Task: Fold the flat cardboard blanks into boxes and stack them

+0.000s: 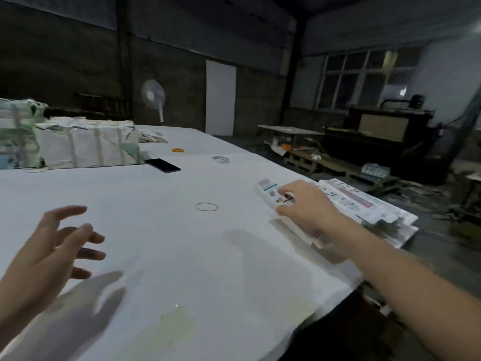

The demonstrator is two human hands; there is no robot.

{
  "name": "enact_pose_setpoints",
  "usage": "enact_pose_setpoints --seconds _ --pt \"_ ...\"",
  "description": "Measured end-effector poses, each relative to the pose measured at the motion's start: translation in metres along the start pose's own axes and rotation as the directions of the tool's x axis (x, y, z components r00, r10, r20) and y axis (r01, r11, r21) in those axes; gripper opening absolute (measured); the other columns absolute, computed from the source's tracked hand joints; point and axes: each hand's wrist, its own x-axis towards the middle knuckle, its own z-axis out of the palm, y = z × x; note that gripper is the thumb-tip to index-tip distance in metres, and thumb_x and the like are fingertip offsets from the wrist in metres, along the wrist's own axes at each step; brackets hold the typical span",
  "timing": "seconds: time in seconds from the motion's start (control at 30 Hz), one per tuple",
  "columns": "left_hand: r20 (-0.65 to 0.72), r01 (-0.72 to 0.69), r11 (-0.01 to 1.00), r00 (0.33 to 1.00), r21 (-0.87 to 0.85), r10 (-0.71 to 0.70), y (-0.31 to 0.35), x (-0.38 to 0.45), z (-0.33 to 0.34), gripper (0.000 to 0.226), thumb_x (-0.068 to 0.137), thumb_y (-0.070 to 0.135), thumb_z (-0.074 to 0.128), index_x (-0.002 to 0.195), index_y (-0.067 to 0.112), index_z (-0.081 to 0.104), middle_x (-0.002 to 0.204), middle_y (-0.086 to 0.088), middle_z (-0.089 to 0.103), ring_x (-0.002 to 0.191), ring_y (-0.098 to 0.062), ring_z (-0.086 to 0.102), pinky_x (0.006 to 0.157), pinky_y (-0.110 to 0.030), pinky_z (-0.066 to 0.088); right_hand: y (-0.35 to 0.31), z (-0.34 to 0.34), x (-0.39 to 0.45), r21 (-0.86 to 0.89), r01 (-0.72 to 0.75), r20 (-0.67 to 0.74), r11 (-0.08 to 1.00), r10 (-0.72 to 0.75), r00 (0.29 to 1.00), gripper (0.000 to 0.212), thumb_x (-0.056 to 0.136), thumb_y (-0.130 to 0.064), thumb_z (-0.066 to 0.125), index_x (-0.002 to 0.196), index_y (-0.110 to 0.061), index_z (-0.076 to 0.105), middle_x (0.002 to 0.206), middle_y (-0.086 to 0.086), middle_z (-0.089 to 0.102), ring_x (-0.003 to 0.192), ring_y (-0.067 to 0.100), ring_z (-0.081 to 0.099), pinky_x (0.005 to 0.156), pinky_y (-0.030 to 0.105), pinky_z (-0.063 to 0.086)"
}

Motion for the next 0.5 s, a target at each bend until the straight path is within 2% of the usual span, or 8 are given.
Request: enact_pose_setpoints --seconds 0.07,0.13,0.17,0.2,0.3,0.4,0.43,0.5 --pt "0.009 -0.008 0.998 1.000 0.064 0.007 -0.004 -0.001 0.001 0.023 0.098 0.048 0.055 0.119 0.056 0.054 0.090 0.010 0.074 0.073 -0.018 0.075 0.046 -0.040 0.058 0.036 -0.008 0.009 -0.166 -0.062 0.024 0.984 0.067 0.997 0.030 0.079 -0.041 0.065 0.105 -0.028 0.065 0.120 -0.001 0.059 0.113 0.024 0.055 0.085 0.037 0.048" --pt "0.016 -0.006 0.992 1.000 0.128 0.004 -0.011 0.001 0.001 0.038 0.088 0.061 0.053 0.125 0.051 0.054 0.091 0.013 0.073 0.074 -0.012 0.074 0.044 -0.036 0.057 0.066 -0.012 0.016 -0.226 -0.125 0.016 0.966 0.132 0.991 0.026 0.081 -0.039 0.064 0.102 -0.024 0.067 0.108 -0.001 0.060 0.104 0.025 0.059 0.075 0.033 0.048" --pt "0.021 -0.011 0.989 1.000 0.144 0.008 -0.017 0.002 0.000 0.044 0.085 0.064 0.054 0.127 0.048 0.054 0.092 0.014 0.073 0.075 -0.010 0.074 0.043 -0.035 0.057 0.077 -0.013 0.019 -0.229 -0.146 -0.003 0.963 0.149 0.989 0.023 0.083 -0.036 0.064 0.102 -0.023 0.068 0.105 -0.001 0.061 0.102 0.025 0.060 0.076 0.033 0.050" --pt "0.025 -0.024 0.984 0.999 0.175 0.019 -0.024 0.002 -0.002 0.044 0.086 0.060 0.058 0.128 0.047 0.054 0.092 0.014 0.073 0.075 -0.009 0.074 0.042 -0.036 0.057 0.086 -0.013 0.024 -0.237 -0.149 -0.025 0.960 0.147 0.989 0.021 0.084 -0.032 0.063 0.101 -0.021 0.070 0.105 0.001 0.062 0.103 0.026 0.061 0.080 0.036 0.053" --pt "0.055 -0.027 0.962 0.998 0.271 0.013 -0.035 0.005 -0.005 0.050 0.090 0.025 0.076 0.132 0.043 0.054 0.092 0.013 0.073 0.075 -0.007 0.073 0.046 -0.038 0.060 0.098 -0.013 0.037 -0.335 -0.159 -0.065 0.929 0.145 0.987 0.020 0.086 -0.021 0.059 0.103 -0.019 0.070 0.111 0.006 0.062 0.108 0.028 0.056 0.084 0.039 0.054" --pt "0.019 -0.002 0.975 1.000 0.222 -0.002 -0.021 0.001 -0.002 0.041 0.085 0.054 0.061 0.123 0.039 0.061 0.088 0.008 0.074 0.075 -0.011 0.073 0.052 -0.042 0.061 0.084 -0.004 0.045 -0.404 -0.124 -0.138 0.906 0.073 0.988 0.033 0.092 -0.018 0.054 0.123 -0.026 0.062 0.124 0.002 0.055 0.116 0.026 0.045 0.090 0.038 0.044" --pt "0.015 -0.007 0.974 1.000 0.226 0.004 -0.015 -0.001 -0.001 0.039 0.084 0.056 0.059 0.119 0.039 0.063 0.087 0.007 0.074 0.075 -0.012 0.073 0.053 -0.042 0.062 0.070 0.000 0.047 -0.364 -0.088 -0.154 0.927 0.034 0.988 0.035 0.092 -0.018 0.053 0.125 -0.027 0.061 0.126 0.000 0.054 0.117 0.025 0.043 0.090 0.037 0.042" --pt "0.038 -0.027 0.967 0.999 0.253 0.018 -0.003 -0.008 0.003 0.016 0.096 0.036 0.062 0.112 0.041 0.066 0.086 0.008 0.074 0.075 -0.011 0.072 0.056 -0.042 0.061 0.031 0.010 0.046 -0.243 0.020 -0.142 0.970 -0.056 0.988 0.031 0.093 -0.024 0.053 0.122 -0.028 0.062 0.127 -0.003 0.054 0.120 0.023 0.042 0.089 0.036 0.042"
